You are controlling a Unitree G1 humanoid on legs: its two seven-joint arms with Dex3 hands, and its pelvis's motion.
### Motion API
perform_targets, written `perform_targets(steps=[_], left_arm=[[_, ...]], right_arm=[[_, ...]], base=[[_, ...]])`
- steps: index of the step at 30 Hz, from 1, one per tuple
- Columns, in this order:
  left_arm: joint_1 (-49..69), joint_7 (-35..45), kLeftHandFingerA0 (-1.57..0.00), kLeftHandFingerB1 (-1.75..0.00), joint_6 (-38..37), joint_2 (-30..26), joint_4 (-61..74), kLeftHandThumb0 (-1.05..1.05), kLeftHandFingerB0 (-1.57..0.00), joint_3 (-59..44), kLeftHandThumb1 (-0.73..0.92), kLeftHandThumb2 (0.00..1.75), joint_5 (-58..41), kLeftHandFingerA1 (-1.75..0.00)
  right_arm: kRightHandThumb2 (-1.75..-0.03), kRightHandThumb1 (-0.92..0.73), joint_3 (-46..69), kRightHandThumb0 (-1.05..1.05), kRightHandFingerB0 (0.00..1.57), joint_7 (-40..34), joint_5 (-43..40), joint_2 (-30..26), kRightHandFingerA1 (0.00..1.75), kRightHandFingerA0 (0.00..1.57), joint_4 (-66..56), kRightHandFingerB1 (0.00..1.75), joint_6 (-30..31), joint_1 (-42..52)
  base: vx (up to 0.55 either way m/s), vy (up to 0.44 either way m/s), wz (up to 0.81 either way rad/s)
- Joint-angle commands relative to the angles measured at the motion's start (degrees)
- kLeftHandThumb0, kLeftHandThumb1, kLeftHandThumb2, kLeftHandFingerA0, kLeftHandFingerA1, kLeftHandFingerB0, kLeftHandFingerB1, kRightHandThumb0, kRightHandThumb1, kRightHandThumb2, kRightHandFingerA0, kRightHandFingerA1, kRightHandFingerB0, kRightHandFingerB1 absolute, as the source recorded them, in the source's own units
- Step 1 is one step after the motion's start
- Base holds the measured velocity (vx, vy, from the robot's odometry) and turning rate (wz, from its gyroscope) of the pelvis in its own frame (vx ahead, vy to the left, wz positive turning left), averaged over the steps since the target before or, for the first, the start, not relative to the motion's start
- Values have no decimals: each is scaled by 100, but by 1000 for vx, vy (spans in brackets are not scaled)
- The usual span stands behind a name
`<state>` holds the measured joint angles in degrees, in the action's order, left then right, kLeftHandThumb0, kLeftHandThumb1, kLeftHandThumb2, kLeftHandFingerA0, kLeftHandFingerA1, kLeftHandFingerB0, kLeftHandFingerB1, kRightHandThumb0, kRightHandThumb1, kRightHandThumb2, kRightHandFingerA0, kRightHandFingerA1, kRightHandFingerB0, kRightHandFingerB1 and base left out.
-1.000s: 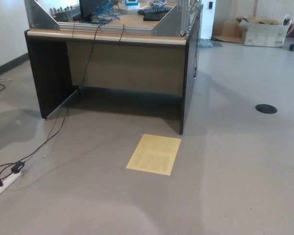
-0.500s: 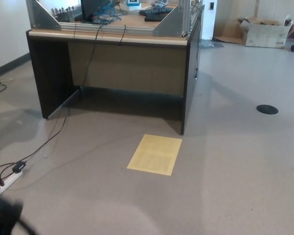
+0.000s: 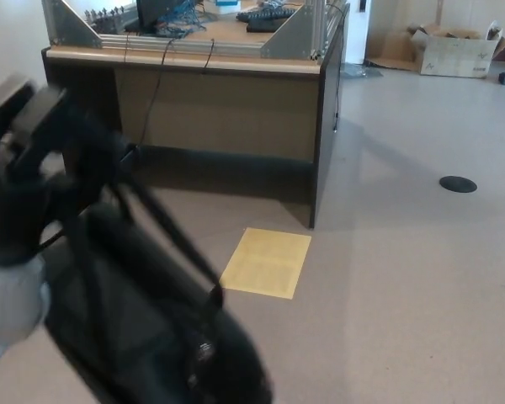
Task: A person hands over a black lunchbag to the robot and the robot uses its left hand to grab the strips of the lunchbag, the gives it back to the person.
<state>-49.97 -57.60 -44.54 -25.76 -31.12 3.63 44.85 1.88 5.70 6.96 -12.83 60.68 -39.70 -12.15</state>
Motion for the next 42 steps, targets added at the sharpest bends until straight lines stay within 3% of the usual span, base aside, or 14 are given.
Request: perform_targets(steps=[1, 2, 3, 8, 28, 29, 30, 34, 36, 37, 39, 40, 41, 42], left_arm=[[-3116, 983, -92, -123, 785, 724, -1515, -44, -64, 961, 45, 72, 634, -137], [-3212, 968, -92, -123, 833, 772, -1585, -44, -64, 1017, 45, 72, 662, -137], [-3651, 588, -76, -165, 1052, 911, -1880, -27, -59, 1324, 56, 55, 1114, -175], [-4356, 644, -78, -174, 1263, 1375, -2567, -28, -57, 1655, 58, 55, 1083, -175], [-4673, -86, -76, -166, 1628, 2084, -3393, -31, -61, 2835, 58, 56, 1024, -175], [-4649, -37, -109, -128, 1608, 2043, -3375, -41, -88, 2863, 41, 79, 1024, -140], [-4626, -11, -78, -162, 1599, 2019, -3360, -35, -64, 2886, 58, 56, 1004, -174], [-4558, -32, -78, -159, 1567, 1986, -3323, -35, -64, 2948, 58, 57, 965, -171], [-4546, -36, -108, -127, 1555, 1958, -3313, -47, -83, 2977, 39, 75, 962, -142], [-4543, -11, -76, -157, 1575, 1952, -3311, -38, -66, 2988, 54, 57, 959, -173], [-4530, 11, -76, -155, 1606, 1936, -3291, -38, -67, 3003, 54, 56, 956, -172], [-4518, -41, -110, -125, 1592, 1927, -3280, -43, -83, 3010, 39, 76, 962, -141], [-4452, -64, -111, -125, 1596, 1920, -3235, -41, -85, 3012, 38, 76, 960, -141], [-4406, -75, -76, -162, 1618, 1911, -3202, -31, -63, 3019, 58, 55, 968, -175]], right_arm=[[-63, -76, 78, -71, 72, -244, -58, 22, 48, 70, -38, 49, 40, -122], [-63, -76, 85, -71, 72, -241, -67, 23, 48, 70, -41, 49, 43, -125], [-63, -75, 121, -69, 72, -189, -131, 35, 48, 69, -69, 50, 107, -140], [-62, -74, 195, -70, 74, -107, -224, 30, 50, 71, -45, 50, 117, -142], [-63, -74, 105, -70, 75, -108, -48, 41, 48, 72, -61, 49, 152, -174], [-63, -74, 94, -70, 74, -131, -27, 39, 49, 73, -56, 49, 156, -166], [-63, -74, 81, -70, 75, -144, -10, 33, 49, 73, -61, 49, 158, -150], [-63, -74, 56, -70, 76, -189, 7, 58, 48, 73, -39, 49, 105, -74], [-63, -74, 45, -70, 75, -198, 17, 50, 48, 72, -33, 49, 95, -63], [-63, -74, 49, -69, 75, -207, 10, 53, 48, 73, -40, 49, 96, -62], [-63, -74, 51, -70, 75, -195, -10, 65, 49, 73, -56, 49, 93, -59], [-63, -74, 49, -70, 75, -185, -12, 60, 49, 72, -57, 49, 128, -60], [-63, -74, 36, -71, 74, -166, -9, 67, 49, 72, -65, 49, 98, 6], [-63, -74, 22, -71, 75, -178, 8, 71, 49, 72, -64, 49, 79, 41]], base=[[0, 0, 0], [0, 0, 0], [0, 0, 0], [0, 0, 0], [0, 0, 0], [0, 0, 0], [0, 0, 0], [0, 0, 0], [0, 0, 0], [0, 0, 0], [0, 0, 0], [0, 0, 0], [0, 0, 0], [0, 0, 0]])
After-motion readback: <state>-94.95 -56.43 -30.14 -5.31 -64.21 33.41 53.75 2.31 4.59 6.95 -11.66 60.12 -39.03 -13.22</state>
